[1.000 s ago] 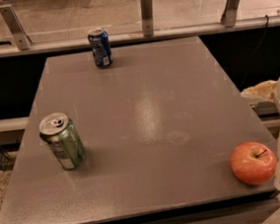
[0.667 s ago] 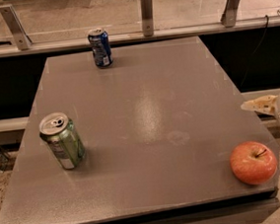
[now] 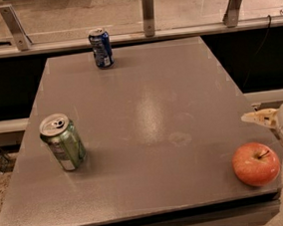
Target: Move apple near green can
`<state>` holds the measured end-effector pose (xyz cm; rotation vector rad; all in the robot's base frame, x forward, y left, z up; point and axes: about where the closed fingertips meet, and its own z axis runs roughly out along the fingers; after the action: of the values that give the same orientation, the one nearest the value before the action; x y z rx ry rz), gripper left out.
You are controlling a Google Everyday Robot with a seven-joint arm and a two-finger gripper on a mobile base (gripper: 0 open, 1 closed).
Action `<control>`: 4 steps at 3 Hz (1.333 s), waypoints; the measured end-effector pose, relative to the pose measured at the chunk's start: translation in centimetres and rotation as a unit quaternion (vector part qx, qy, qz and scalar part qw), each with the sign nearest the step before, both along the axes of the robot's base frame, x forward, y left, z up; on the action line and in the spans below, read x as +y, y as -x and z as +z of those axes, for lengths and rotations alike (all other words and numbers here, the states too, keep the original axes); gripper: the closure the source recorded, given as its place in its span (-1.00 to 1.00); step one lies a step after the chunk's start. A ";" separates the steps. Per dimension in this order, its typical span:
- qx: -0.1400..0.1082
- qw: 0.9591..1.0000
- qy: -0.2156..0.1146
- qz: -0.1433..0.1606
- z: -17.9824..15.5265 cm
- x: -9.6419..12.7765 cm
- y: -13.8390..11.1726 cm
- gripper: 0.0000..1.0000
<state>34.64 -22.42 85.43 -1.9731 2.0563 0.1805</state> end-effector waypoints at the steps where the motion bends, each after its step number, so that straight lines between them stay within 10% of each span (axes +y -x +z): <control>1: 0.004 1.000 -0.003 0.003 -0.5 0.3 0.4 -0.50; 3: -0.005 1.000 -0.004 -0.017 1.1 1.1 -1.1 0.58; 4: -0.017 1.000 -0.009 -0.019 2.8 4.9 -4.1 1.00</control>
Offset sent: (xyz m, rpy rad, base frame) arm -0.0020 0.0012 -0.0043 0.0158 0.0045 -0.0160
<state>38.71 -17.55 88.26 -1.9110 2.0623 0.1568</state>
